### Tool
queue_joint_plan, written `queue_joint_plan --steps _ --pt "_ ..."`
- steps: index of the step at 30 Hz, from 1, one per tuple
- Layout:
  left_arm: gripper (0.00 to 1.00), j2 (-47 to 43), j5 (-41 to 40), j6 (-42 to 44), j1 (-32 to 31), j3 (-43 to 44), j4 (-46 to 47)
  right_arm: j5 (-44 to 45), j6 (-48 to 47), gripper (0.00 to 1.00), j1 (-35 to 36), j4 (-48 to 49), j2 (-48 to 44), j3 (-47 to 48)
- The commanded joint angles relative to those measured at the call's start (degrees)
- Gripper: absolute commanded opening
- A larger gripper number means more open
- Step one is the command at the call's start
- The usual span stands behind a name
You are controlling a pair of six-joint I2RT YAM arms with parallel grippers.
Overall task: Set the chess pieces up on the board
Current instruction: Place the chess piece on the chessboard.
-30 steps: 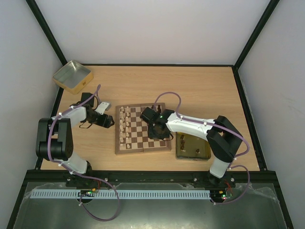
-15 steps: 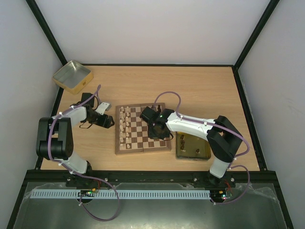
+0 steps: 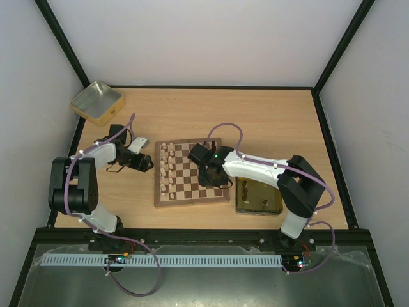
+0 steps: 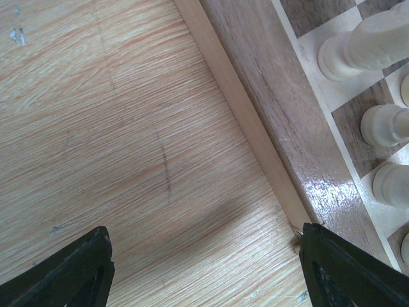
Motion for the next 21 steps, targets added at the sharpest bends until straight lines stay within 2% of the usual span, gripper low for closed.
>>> queue_joint_plan --steps 1,21 --pt "0.8 -0.48 0.9 0.79 -0.16 0.0 -0.93 1.67 0.17 0.14 0.13 -1.76 -0.4 -1.35" --pt "0.8 -0.65 0.7 0.71 -0.14 -0.07 -0.85 -0.66 0.17 0.2 0.13 0.57 -1.7 -0.41"
